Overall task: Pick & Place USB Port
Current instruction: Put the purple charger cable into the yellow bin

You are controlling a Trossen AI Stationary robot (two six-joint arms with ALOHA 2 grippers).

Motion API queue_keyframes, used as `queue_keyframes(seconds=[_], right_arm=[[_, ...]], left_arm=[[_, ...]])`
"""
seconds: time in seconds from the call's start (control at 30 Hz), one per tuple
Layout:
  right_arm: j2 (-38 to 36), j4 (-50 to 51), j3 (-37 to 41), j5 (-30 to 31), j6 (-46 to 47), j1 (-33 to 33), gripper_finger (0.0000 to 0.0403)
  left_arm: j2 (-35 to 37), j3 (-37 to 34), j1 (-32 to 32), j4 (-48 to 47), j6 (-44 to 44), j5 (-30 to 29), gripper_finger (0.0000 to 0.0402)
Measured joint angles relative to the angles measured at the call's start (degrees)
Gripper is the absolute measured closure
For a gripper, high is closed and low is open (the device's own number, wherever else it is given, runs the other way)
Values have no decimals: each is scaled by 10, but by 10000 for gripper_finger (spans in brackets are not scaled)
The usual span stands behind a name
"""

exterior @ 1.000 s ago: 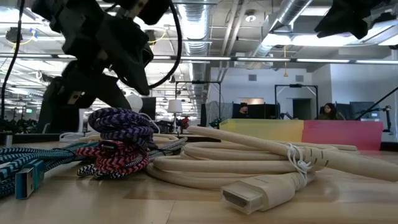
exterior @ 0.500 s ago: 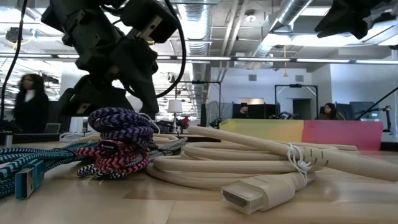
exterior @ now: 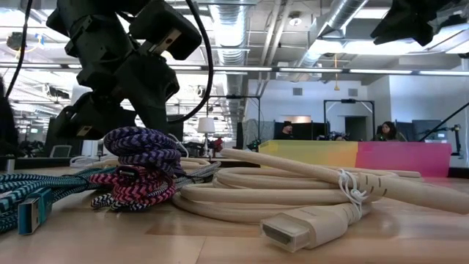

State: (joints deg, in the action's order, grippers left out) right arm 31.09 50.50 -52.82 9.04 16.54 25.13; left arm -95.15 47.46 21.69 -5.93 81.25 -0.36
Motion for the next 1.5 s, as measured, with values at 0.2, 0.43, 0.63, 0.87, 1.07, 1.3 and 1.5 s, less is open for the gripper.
queue_keyframes(seconds=[0.2,0.43,0.63,0.87,1.07,1.3,1.5], right_arm=[[0,0,0,0,-2,0,292],[0,0,0,0,-6,0,292],[0,0,0,0,-6,0,292],[0,0,0,0,-6,0,292],[0,0,0,1,-14,0,292],[0,0,0,14,-17,0,292],[0,0,0,17,-21,0,292]], left_arm=[[0,0,0,2,0,-33,268],[-23,0,0,15,4,-34,268],[-73,0,0,101,7,-13,268],[-85,0,0,129,7,-13,295],[-72,0,0,129,-1,-14,381],[-7,0,-8,128,-46,-30,386],[87,1,-38,129,-129,-85,387]])
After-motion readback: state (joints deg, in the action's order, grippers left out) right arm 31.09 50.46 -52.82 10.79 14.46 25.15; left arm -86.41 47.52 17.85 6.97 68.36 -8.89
